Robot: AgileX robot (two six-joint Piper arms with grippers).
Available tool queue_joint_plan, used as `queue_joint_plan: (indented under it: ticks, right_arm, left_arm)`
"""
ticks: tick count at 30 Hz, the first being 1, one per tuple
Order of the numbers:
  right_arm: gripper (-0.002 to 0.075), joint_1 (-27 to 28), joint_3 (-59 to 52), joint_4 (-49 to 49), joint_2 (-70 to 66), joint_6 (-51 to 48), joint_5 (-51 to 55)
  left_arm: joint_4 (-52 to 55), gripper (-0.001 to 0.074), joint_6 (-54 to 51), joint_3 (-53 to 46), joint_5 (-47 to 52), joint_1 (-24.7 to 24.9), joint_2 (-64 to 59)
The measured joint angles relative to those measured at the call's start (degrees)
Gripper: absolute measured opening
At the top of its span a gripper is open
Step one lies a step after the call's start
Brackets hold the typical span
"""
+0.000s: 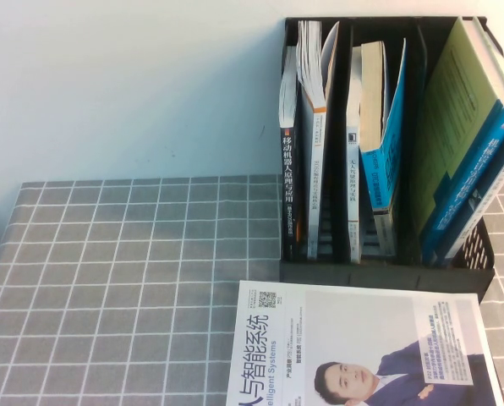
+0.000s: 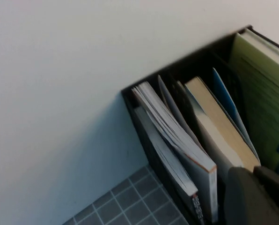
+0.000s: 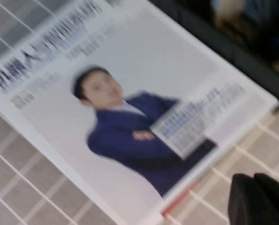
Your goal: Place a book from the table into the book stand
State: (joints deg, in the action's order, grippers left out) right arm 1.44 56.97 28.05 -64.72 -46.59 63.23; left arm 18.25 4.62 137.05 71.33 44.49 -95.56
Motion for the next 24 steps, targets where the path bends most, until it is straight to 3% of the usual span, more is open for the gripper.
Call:
queue_joint_plan:
  ticks: [4, 8, 16, 24]
  right_arm:
    - [-0.0002, 0.0, 0.0, -14.5, 2.5, 10.11, 1.12]
    - [-0.0002, 0.0, 0.0, -21.36, 9.9, 14.83, -0.42]
    - [-0.0002, 0.0, -1.24, -21.07, 30.28, 15.73, -4.82]
    - [-0.0002, 0.0, -17.25, -18.67, 44.72, 15.77, -11.4]
  left_arm:
    - [-3.6, 0.0001, -4.05, -2.78, 0.41, 0.0, 0.14]
    - [-2.96, 0.0001, -1.47, -7.22, -9.73, 0.0, 1.81]
    - [-3.51, 0.0001, 3.45, -25.01, -40.02, 0.0, 10.12]
    - [-3.75, 0.0, 4.09, -51.35, -61.65, 0.0, 17.04]
